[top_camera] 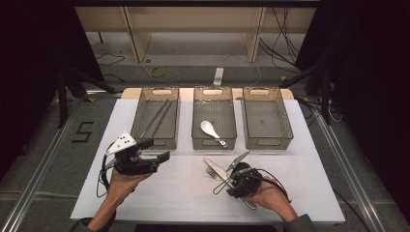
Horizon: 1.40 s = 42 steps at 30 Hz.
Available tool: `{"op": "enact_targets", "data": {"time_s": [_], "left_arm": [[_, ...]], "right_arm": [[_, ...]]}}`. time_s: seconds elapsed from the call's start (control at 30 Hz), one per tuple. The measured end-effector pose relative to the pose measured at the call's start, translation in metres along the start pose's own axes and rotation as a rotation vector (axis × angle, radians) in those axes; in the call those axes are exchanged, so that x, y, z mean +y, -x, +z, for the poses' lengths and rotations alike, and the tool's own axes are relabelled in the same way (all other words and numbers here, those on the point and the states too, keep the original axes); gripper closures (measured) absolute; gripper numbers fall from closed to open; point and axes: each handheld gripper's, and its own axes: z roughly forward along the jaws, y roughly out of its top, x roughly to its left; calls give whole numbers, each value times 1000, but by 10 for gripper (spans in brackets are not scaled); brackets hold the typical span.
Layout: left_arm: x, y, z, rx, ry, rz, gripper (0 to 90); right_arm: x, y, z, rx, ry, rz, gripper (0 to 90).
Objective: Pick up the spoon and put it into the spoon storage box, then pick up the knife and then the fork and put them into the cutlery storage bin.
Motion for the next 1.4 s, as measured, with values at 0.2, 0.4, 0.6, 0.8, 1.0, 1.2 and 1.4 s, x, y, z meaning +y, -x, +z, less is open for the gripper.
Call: {"op": "enact_targets", "data": {"time_s": [0.2,0.4,0.6,0.8,1.0,1.2,1.4], "left_arm": [[0,0,0,0,0,1,160],[0,0,0,-1,-6,7,160],[0,0,0,2,-4,6,160],[-1,2,1,-1,-9,17,160],[-1,1,0,0,-10,13,160],[-1,2,1,-2,-14,17,161],[-1,2,1,-2,-14,18,162]], "right_arm": [[1,-1,2,-16,-15,1,645],[2,-2,3,-41,-19,-1,689],[2,-2,3,-52,-19,-6,722],[2,-1,3,-51,-23,-1,747],[4,0,3,-42,-34,1,751],[5,0,4,-43,-44,1,751],[8,-1,4,-51,-60,-6,769]]}}
